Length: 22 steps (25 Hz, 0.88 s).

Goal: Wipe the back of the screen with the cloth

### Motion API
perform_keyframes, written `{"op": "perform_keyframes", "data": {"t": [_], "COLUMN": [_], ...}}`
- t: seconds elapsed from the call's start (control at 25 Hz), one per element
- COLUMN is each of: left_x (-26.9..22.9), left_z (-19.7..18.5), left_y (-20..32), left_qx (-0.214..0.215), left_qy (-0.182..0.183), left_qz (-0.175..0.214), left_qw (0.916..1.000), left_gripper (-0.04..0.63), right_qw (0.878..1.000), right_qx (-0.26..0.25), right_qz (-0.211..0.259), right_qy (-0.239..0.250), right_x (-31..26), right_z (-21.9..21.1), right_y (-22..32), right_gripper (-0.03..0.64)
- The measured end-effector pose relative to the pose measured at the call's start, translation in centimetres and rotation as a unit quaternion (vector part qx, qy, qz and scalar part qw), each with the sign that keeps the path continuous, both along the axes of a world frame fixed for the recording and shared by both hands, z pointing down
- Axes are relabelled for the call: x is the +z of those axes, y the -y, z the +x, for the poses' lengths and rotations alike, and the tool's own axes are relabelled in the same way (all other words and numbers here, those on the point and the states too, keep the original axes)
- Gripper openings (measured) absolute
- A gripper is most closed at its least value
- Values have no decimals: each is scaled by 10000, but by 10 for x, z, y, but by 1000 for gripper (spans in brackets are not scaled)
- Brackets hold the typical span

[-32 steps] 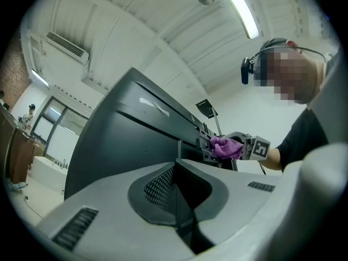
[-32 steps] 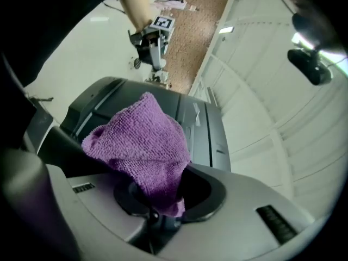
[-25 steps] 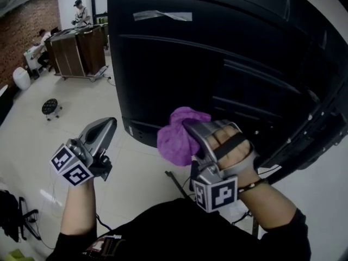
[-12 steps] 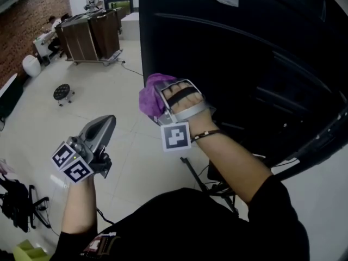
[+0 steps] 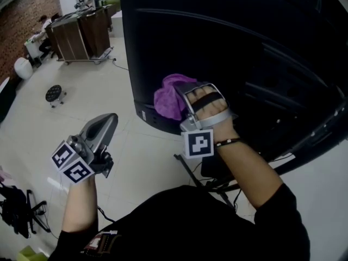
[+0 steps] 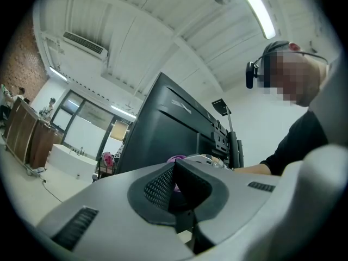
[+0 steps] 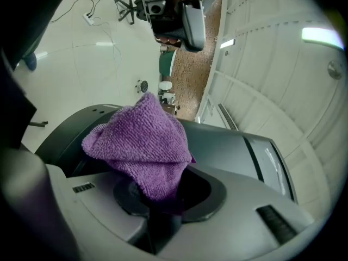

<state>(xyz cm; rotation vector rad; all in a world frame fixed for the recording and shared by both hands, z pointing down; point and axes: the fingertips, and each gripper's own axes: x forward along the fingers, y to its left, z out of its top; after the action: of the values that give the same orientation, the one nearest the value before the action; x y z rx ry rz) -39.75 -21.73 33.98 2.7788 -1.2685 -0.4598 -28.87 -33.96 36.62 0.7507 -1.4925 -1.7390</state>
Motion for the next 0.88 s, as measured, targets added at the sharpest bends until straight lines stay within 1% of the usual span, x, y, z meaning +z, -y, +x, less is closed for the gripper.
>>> {"op": "perform_keyframes", "data": {"t": [0.24, 0.36, 0.48, 0.56, 0.68, 0.8, 0.88], "left_x": [-2, 0, 1, 1, 1, 2, 4], "left_z": [43, 59, 70, 75, 77, 75, 72], "left_y": [21, 33, 42, 45, 49, 52, 53], "left_qx": [398, 564, 712, 794, 874, 882, 858], "left_qy": [-26, -13, -44, -52, -55, -91, -100], "left_qz": [15, -13, -19, -17, -15, -22, -31], "left_qw": [9992, 9984, 9974, 9968, 9962, 9961, 9963], "left_gripper": [-5, -5, -5, -5, -5, -5, -5], "right_qw": [9977, 9956, 9915, 9871, 9806, 9715, 9666], "right_qx": [590, 838, 1224, 1557, 1930, 2311, 2461], "right_qz": [100, 235, 322, 222, -54, -358, -545], "right_qy": [313, 339, 304, 286, 343, 386, 457], "right_x": [-9, -12, -15, -12, -4, 1, 1], "right_z": [95, 125, 152, 174, 197, 212, 216], "right_y": [0, -4, -2, 3, 5, 6, 5], "right_gripper": [92, 94, 94, 92, 92, 92, 92]}}
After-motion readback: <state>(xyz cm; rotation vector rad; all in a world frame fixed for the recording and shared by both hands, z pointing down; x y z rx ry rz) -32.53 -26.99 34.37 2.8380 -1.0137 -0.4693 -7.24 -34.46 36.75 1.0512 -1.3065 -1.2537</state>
